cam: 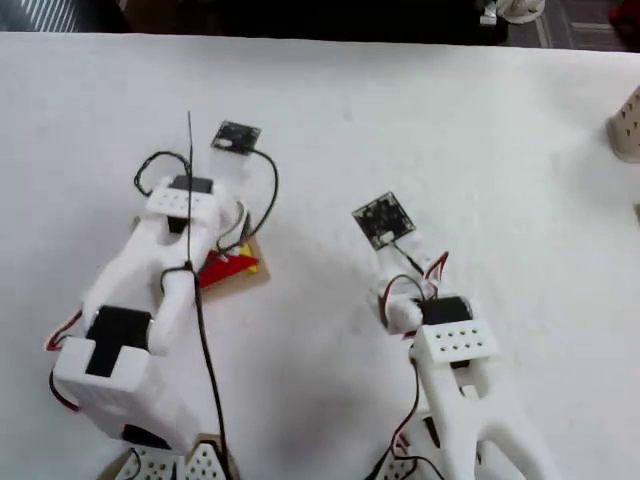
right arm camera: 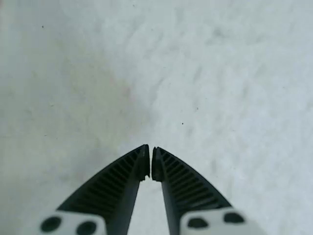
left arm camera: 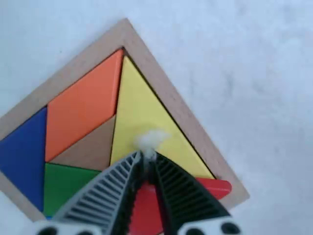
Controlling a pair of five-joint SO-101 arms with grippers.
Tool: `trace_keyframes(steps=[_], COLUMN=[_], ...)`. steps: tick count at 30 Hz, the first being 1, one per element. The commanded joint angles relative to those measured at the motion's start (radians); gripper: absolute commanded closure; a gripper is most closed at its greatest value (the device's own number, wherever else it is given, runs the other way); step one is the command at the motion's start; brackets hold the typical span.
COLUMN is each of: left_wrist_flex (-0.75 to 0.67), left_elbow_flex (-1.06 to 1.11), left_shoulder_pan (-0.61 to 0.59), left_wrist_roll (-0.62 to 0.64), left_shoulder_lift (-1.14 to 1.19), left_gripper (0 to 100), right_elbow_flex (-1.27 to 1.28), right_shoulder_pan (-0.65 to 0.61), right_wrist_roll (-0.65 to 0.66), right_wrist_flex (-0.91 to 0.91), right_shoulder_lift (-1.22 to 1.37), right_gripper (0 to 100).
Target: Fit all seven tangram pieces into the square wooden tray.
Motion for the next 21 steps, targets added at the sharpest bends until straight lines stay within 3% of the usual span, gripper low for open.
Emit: trace_keyframes(steps=[1,5,14,21], left_wrist_flex=[0.048,0.044,-0.133,-0.146], left_elbow_flex=[0.021,0.049,0.330,0.430], left_shoulder_pan=[0.004,-0.010,-0.024,-0.027], left_wrist_roll=[-0.055,-0.048,-0.054,-0.048], left_shoulder_lift=[-0.015,-0.045,-0.312,-0.444], left_gripper=[96,98,98,97], right_elbow_flex=[-0.009,-0.009,-0.009,-0.009], right_shoulder_pan=[0.001,0.002,0.001,-0.001], right_wrist_roll=[0.002,0.002,0.002,0.002], right_wrist_flex=[-0.019,-0.019,-0.019,-0.019], right_shoulder_lift=[-0.012,-0.012,-0.012,-0.008], right_gripper=[98.1,98.1,98.1,98.1])
